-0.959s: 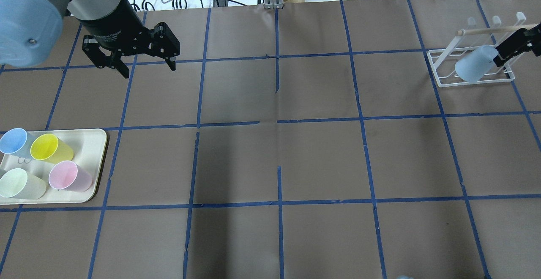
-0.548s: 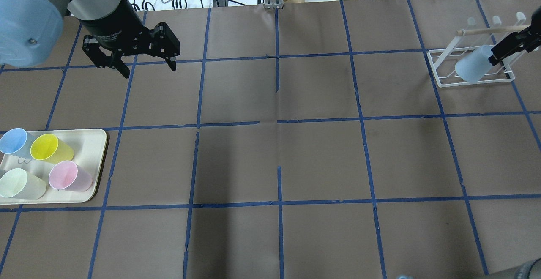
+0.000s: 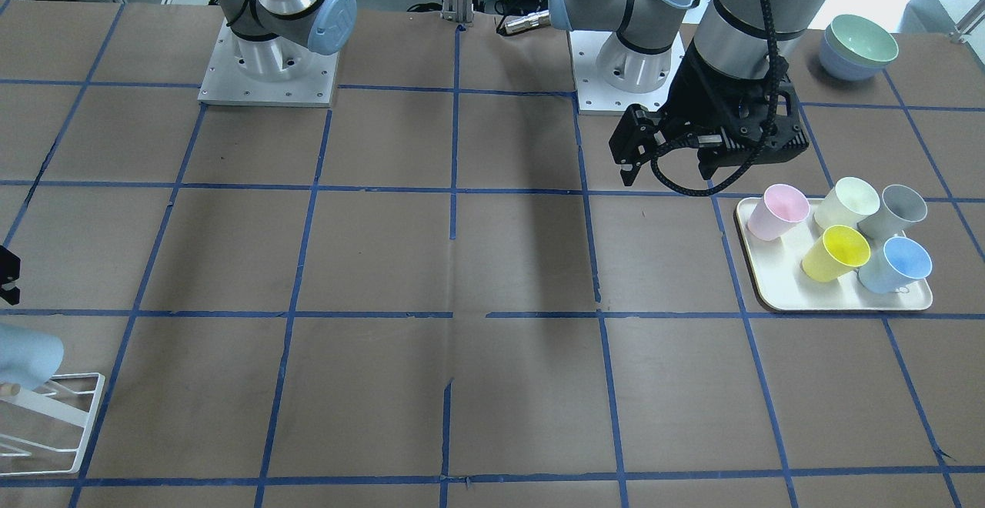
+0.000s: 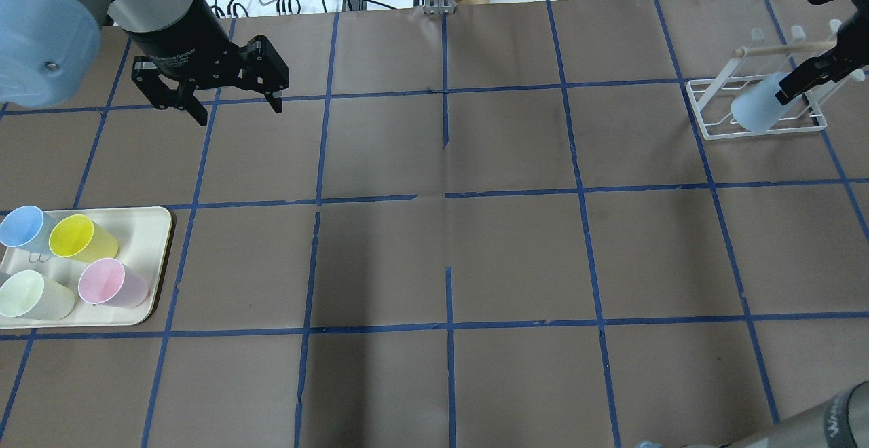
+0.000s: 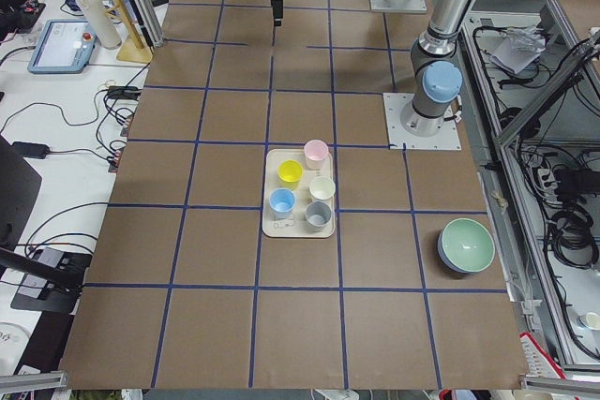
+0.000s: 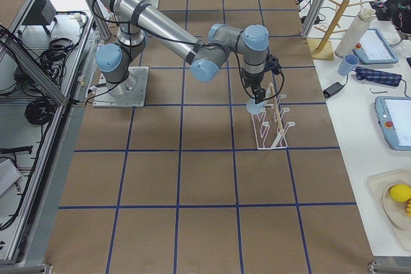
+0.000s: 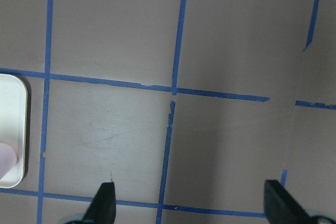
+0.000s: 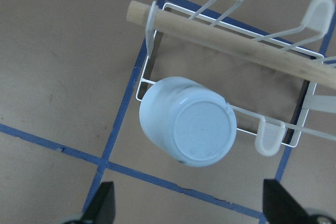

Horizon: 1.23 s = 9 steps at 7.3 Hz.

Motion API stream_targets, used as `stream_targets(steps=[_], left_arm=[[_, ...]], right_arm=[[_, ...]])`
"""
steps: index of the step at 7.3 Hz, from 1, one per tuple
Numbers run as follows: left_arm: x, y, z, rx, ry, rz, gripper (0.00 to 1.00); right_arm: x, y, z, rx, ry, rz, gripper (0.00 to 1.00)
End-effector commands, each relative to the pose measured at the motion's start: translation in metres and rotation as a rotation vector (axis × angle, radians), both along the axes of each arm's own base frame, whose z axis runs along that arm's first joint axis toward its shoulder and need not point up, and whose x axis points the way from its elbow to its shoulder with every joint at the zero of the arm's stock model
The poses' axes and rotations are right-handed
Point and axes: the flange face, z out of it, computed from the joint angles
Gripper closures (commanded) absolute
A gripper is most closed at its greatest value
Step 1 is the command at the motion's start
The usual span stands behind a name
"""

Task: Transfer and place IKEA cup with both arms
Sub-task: 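Lower the right gripper around the light blue cup and close it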

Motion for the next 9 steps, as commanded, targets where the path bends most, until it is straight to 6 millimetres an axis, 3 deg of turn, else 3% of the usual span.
stream_targets(steps=[1,3,4,6,9], left_arm=[[0.0,0.0,0.0,0.0,0.0,0.0,0.0],[0.0,0.0,0.0,0.0,0.0,0.0,0.0],[0.0,0.0,0.0,0.0,0.001,0.0,0.0],[0.0,0.0,0.0,0.0,0.0,0.0,0.0],[0.0,0.0,0.0,0.0,0.001,0.0,0.0]], right_arm=[[-0.004,-0.007,-0.019,0.002,-0.002,0.003,0.0],[-0.001,-0.009,-0.02,-0.007,-0.026,0.008,0.0],[-0.001,-0.01,-0.02,-0.009,-0.02,0.029,0.17],[-0.005,-0.017,-0.036,-0.016,-0.015,0.043,0.15],[-0.005,-0.018,-0.036,-0.022,-0.012,0.043,0.14]])
